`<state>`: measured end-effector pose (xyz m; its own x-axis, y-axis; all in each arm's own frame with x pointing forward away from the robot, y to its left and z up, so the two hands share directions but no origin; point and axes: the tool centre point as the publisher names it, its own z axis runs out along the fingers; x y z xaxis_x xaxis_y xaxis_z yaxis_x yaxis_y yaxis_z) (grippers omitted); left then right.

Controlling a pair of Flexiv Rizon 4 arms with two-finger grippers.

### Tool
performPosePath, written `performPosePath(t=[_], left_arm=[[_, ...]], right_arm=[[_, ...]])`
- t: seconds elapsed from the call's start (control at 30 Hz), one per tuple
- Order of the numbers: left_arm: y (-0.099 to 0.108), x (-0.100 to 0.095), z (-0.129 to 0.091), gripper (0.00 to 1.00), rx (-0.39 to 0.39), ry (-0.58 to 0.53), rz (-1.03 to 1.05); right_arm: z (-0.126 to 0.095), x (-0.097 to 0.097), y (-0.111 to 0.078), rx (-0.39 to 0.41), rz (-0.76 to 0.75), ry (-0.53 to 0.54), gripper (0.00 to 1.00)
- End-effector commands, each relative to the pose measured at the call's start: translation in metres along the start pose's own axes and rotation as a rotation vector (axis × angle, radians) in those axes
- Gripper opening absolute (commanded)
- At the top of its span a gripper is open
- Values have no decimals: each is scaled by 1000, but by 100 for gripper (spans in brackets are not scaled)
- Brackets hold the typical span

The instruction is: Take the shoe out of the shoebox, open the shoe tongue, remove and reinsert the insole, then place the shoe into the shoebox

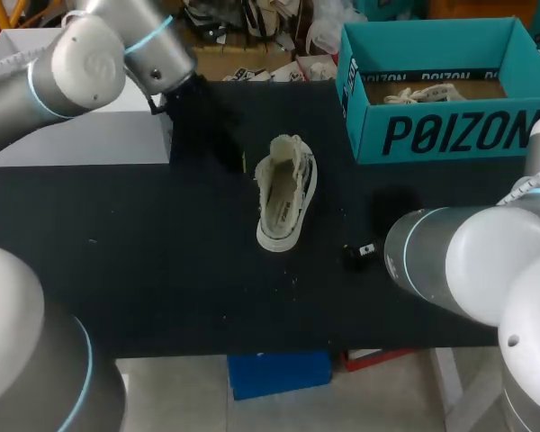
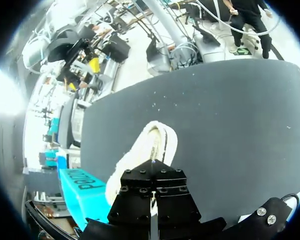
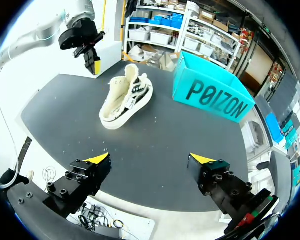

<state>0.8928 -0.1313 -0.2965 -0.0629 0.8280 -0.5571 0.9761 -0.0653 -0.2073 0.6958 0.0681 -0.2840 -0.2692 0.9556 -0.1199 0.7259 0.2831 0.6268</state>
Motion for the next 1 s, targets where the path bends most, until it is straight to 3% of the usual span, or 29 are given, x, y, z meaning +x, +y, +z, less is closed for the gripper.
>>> performPosePath(t=[0.03,0.23,0.43,0.6,0.77,1.0], left_arm=[[9,12,-12,0,-201,-296,-154],[48,4,-15,0,-255,-318,-227],[88,-21,-10,0,-338,-214,-220],[108,-40,2,0,-333,-193,-210],[104,-48,24,0,-264,-180,-195],[74,-30,43,0,-160,-206,-201]], right_arm=[[1,3,0,-1,2,-5,100],[1,3,0,-1,2,-5,100],[1,3,0,-1,2,-5,100],[1,3,0,-1,2,-5,100],[1,3,0,-1,2,-5,100],[1,3,0,-1,2,-5,100]])
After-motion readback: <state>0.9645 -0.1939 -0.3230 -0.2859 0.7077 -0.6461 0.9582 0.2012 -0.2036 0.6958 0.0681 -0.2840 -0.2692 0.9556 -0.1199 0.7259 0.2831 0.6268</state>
